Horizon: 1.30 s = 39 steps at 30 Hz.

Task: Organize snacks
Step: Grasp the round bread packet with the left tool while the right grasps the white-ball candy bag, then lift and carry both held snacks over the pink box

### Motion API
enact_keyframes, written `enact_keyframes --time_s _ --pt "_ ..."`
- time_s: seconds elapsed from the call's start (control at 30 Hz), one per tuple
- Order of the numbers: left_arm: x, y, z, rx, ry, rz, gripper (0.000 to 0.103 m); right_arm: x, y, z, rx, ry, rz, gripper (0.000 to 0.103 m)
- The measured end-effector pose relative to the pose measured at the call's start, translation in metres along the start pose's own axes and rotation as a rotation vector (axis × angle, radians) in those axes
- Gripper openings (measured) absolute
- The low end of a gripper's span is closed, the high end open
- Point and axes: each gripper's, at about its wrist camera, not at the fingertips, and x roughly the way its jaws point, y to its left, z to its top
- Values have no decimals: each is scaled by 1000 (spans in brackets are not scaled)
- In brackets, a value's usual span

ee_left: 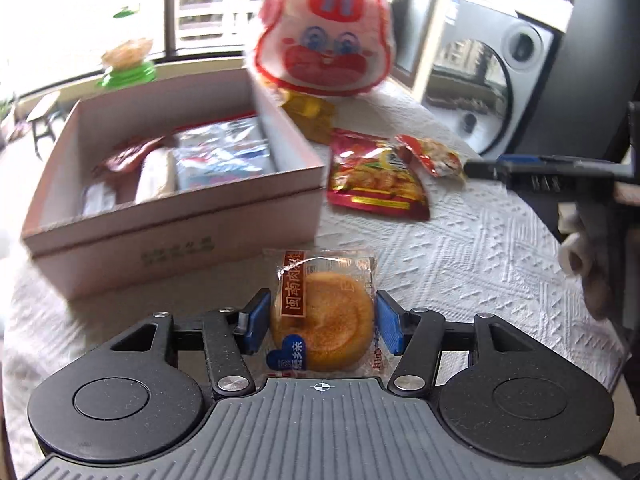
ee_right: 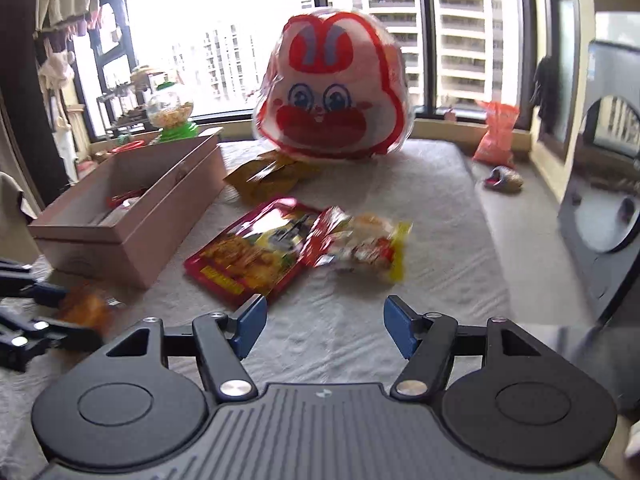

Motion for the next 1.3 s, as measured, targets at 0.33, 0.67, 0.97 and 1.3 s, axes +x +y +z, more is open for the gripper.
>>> enact_keyframes --time_s 0.33,0.67,0.97,1.3 --pt "8 9 -16 -58 6 -48 60 69 -39 24 50 128 -180 68" --pt "8 17 -18 -128 -15 -80 60 29 3 30 3 52 125 81" --pt "8 17 -19 -134 -18 -78 60 73 53 16 -52 193 16 81" --pt "6 15 -21 -131 -32 -69 60 30 44 -3 -41 181 113 55"
